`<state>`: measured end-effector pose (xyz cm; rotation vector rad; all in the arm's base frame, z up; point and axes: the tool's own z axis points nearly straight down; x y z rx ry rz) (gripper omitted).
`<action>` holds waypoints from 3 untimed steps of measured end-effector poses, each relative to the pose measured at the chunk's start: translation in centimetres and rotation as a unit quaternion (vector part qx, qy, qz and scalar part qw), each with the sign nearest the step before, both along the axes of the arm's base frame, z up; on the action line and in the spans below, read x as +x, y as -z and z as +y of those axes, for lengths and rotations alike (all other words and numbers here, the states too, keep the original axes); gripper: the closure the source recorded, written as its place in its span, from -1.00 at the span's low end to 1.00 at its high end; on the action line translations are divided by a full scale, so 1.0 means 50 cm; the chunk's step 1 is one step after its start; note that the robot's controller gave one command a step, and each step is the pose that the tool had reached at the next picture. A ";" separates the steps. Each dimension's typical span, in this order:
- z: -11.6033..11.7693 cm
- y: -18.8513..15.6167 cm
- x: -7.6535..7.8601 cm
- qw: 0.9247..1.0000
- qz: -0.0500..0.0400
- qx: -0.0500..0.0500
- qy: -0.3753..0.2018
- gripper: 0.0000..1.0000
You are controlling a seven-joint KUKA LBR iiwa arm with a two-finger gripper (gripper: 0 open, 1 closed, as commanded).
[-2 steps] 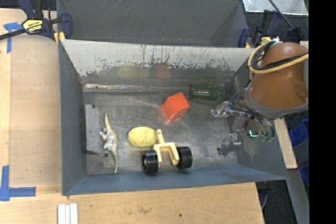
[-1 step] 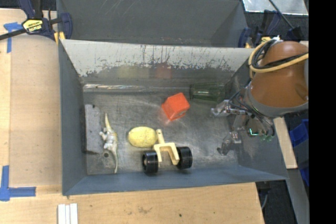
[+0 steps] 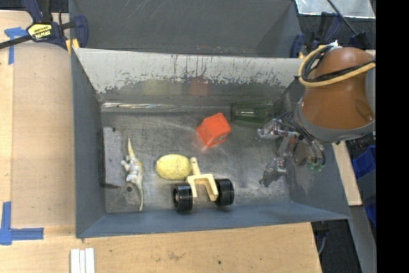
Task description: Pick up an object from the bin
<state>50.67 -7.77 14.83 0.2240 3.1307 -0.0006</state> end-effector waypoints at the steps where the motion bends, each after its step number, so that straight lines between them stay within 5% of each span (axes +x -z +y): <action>1: -0.026 -0.025 -0.003 0.997 -0.001 0.000 0.075 -1.00; 2: 0.073 -0.015 -0.018 1.000 0.001 -0.001 -0.031 -1.00; 3: 0.140 0.000 -0.021 1.000 0.001 0.002 -0.013 -1.00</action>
Offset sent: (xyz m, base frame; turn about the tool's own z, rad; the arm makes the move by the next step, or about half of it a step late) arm -0.0150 0.0951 0.0016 -0.1504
